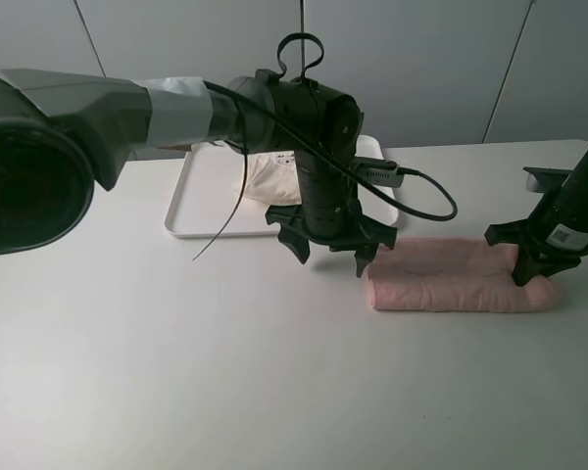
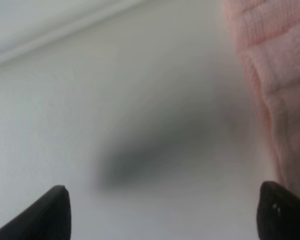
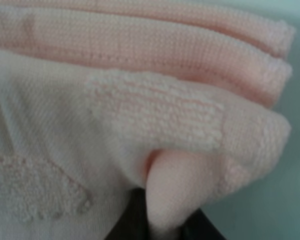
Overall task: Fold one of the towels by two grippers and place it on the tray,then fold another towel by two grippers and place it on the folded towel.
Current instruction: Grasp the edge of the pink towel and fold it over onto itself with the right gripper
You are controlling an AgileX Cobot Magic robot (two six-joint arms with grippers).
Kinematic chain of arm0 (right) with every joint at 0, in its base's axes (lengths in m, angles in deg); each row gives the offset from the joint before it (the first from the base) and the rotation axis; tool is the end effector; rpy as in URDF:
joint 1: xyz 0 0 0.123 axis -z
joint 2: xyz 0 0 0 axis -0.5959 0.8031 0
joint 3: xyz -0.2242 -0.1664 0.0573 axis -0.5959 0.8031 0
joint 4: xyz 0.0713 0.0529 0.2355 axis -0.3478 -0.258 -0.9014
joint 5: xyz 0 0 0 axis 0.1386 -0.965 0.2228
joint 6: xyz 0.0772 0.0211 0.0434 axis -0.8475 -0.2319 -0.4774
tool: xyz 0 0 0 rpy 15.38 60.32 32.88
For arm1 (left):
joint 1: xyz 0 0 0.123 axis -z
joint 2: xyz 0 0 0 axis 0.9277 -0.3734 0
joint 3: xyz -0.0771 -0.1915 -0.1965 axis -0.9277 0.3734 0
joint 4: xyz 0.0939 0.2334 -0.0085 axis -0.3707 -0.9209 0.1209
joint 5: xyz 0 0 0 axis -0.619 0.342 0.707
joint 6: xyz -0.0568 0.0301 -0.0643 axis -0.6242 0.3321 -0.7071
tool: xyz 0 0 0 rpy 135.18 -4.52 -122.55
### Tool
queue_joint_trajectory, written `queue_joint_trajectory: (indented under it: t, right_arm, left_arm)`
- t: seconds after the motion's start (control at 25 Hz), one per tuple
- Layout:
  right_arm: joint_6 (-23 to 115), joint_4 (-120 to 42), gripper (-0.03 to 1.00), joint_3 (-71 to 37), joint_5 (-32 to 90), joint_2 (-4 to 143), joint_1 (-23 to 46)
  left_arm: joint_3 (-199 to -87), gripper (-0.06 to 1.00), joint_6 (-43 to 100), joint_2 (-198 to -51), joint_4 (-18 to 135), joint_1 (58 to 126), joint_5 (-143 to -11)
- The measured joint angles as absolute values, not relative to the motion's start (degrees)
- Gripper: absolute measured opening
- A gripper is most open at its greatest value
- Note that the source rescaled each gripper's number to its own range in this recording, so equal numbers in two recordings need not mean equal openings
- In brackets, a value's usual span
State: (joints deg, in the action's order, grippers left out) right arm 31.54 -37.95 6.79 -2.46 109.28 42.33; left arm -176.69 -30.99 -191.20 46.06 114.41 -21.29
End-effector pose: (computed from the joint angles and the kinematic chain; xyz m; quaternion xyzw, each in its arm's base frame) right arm 0.3143 -0.0244 0.0937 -0.0253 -0.9987 -0.0412 0.0167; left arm 0.3421 -0.3596 0.1146 0.1802 0.9805 -0.0501 0.0610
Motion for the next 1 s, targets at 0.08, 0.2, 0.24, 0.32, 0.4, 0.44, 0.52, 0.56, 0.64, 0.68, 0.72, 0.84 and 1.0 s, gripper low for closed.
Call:
queue_joint_trajectory:
  t: [0.08,0.2,0.24,0.32,0.4,0.44,0.52,0.56,0.64,0.68,0.72,0.84,1.0]
  right_arm:
    - [31.54,-37.95,0.06,6.79,-2.46,109.28,42.33]
    - [31.62,-37.95,0.06,6.79,-2.46,109.28,42.33]
    - [31.62,-37.95,0.06,6.79,-2.46,109.28,42.33]
    - [31.62,-37.95,0.06,6.79,-2.46,109.28,42.33]
    - [31.62,-37.95,0.06,6.79,-2.46,109.28,42.33]
    - [31.62,-37.95,0.06,6.79,-2.46,109.28,42.33]
    - [31.62,-37.95,0.06,6.79,-2.35,109.28,42.33]
    - [31.62,-37.95,0.06,6.79,-2.35,109.28,42.33]
    - [31.66,-38.03,0.06,6.79,-2.35,109.28,42.33]
    - [31.66,-38.2,0.06,6.79,-2.35,109.28,42.33]
    - [31.66,-38.2,0.06,6.79,-2.35,109.28,42.33]
    - [31.66,-38.42,0.06,6.79,-2.35,109.28,42.33]
    - [31.66,-38.81,0.06,6.79,-2.35,109.28,42.33]
  left_arm:
    - [-176.69,0.96,-30.99,-190.81,46.06,114.41,-21.29]
    - [-176.69,0.96,-30.39,-190.77,46.94,114.41,-21.92]
    - [-176.69,0.96,-30.1,-190.77,47.52,114.41,-22.33]
    - [-176.69,0.96,-29.7,-190.77,48.57,114.41,-23.87]
    - [-176.69,0.96,-29.59,-190.77,48.79,114.41,-24.53]
    - [-176.69,0.96,-29.59,-190.77,48.67,114.41,-24.53]
    - [-176.69,0.96,-29.59,-190.77,48.22,114.41,-24.53]
    - [-176.69,0.96,-29.59,-190.77,48.14,114.41,-24.53]
    - [-176.69,0.96,-29.59,-190.77,47.97,114.41,-24.53]
    - [-176.69,0.96,-29.59,-190.89,47.97,114.41,-24.53]
    - [-176.69,0.96,-29.59,-191.02,47.97,114.41,-24.53]
    - [-176.69,0.96,-29.1,-191.48,48.07,114.41,-24.91]
    - [-176.69,0.97,-28.72,-191.54,48.07,114.41,-25.4]
